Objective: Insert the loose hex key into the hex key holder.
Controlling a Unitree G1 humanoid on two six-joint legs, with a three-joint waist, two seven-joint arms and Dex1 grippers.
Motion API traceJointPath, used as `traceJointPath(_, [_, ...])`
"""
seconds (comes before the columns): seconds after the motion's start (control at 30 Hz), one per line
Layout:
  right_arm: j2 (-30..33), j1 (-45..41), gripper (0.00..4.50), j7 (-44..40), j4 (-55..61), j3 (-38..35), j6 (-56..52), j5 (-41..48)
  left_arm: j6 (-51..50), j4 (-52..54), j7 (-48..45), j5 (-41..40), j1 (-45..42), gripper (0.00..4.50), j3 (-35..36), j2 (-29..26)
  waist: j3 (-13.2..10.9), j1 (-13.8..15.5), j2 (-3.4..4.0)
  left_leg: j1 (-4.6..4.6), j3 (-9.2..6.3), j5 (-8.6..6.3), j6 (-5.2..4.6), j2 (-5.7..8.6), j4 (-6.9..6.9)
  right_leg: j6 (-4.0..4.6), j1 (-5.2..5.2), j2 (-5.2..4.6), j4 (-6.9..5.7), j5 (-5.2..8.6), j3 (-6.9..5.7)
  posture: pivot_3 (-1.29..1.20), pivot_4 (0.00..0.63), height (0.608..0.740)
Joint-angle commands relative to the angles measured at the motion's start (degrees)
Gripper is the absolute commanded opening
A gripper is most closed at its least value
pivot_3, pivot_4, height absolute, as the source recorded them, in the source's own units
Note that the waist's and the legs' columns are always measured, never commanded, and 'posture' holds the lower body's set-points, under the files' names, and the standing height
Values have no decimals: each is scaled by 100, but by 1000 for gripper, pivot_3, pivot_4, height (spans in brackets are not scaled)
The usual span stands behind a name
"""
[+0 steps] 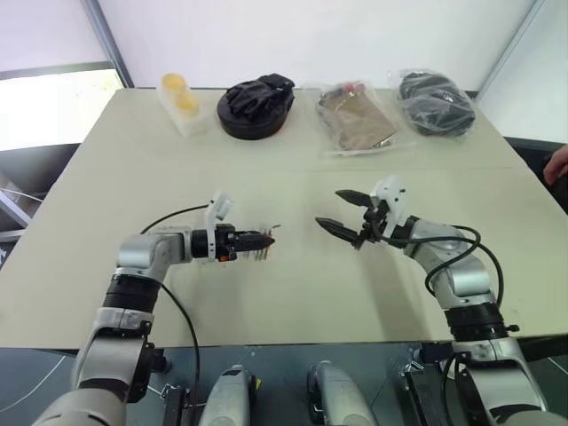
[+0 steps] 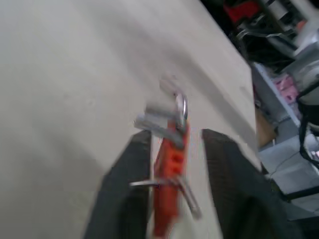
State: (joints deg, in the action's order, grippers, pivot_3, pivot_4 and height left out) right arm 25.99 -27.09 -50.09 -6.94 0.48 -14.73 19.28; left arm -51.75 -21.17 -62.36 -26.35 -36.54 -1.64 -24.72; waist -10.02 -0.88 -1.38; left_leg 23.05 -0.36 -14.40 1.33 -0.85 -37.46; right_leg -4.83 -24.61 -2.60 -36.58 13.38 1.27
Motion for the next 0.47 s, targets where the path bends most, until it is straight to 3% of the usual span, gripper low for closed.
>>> traceJointPath(0.03, [-31,8,4500,50,138,-90,136,17,156,-64,209,185,-173,3906,-80,-60,0,5,0,0,0,0,0,0,0,0,0,0,0,0,0,0,150,740])
traceJointPath(0.07, [-31,22,4500,57,148,-89,138,18,314,-125,308,326,-181,4418,-114,-109,0,13,0,0,-1,0,0,0,0,0,1,0,0,0,0,0,150,740])
traceJointPath(0.1, [-23,41,4500,60,167,-95,134,21,526,-172,396,489,-170,4473,-171,-179,0,13,0,-2,-1,0,0,0,-2,0,4,0,0,0,-1,0,150,740])
traceJointPath(0.3, [86,194,4500,172,234,-200,171,-27,2036,-478,1083,1377,-28,4473,-231,-731,1,-51,1,-64,13,0,1,-3,26,4,45,3,7,2,16,0,150,740])
traceJointPath(0.47, [-101,273,4500,838,61,-427,591,-250,2834,-433,1695,1331,146,4473,349,-775,1,-62,1,-60,12,0,1,-8,31,7,36,4,6,4,19,0,150,740])
